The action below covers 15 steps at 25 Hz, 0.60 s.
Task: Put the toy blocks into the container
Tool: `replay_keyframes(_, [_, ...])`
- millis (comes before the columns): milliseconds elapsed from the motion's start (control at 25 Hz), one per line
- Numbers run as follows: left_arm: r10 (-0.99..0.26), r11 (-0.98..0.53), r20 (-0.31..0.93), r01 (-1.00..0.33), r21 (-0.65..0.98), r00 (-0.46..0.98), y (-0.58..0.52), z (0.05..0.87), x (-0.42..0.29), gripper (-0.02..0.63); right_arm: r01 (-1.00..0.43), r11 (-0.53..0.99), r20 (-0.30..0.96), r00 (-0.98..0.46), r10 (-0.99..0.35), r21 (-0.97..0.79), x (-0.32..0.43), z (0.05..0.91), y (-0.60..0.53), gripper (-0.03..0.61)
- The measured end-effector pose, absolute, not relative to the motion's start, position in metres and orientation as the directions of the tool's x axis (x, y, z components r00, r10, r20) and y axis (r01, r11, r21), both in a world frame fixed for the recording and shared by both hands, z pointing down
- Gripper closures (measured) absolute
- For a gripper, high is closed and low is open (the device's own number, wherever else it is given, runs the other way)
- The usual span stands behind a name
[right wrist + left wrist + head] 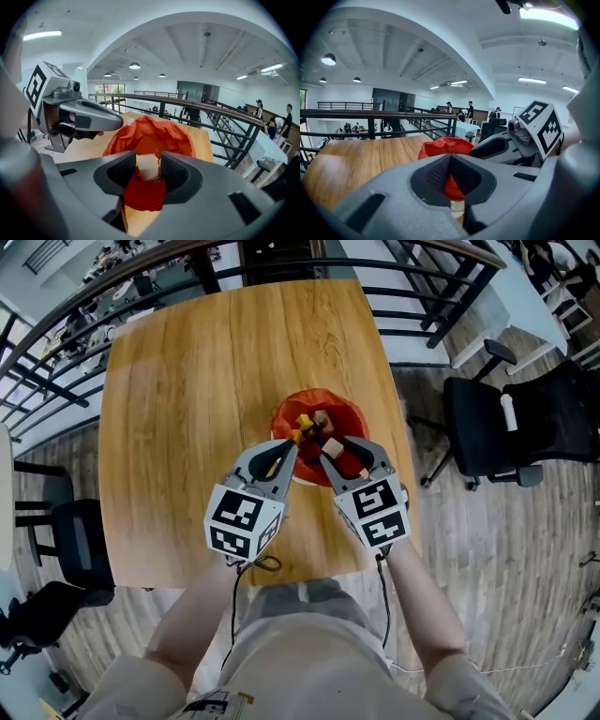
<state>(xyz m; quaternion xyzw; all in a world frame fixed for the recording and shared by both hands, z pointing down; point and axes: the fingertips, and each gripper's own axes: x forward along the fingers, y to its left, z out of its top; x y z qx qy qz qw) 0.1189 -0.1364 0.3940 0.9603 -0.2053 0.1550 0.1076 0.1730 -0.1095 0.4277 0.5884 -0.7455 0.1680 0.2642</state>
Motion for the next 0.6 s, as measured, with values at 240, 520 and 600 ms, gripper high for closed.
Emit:
replay_keyframes(240, [-0.366, -0.889, 0.345, -0.434, 0.145, 0.864, -0.1375, 0.3948, 0.118, 0.601, -0.966, 0.251, 0.6, -0.168, -0.782, 0.057, 0.1751, 0.4306, -0.1085, 0.417])
replay_keyframes(520, [-0.37, -0.887, 0.347, -0.438, 0.143, 0.862, -0.1375, 0.3924, 0.116, 0.601, -0.972, 0.228, 0.594, -0.151, -0.79, 0.056, 0.1786, 0.4268, -0.1059, 0.419])
replay_keyframes(600, [-0.372, -0.888, 0.343, -0.438, 0.14, 0.863, -0.1368, 0.39, 0.1159, 0.601, -0.972, 0.228, 0.589, -0.156, -0.793, 0.049, 0.1785, 0.4256, -0.1041, 0.42])
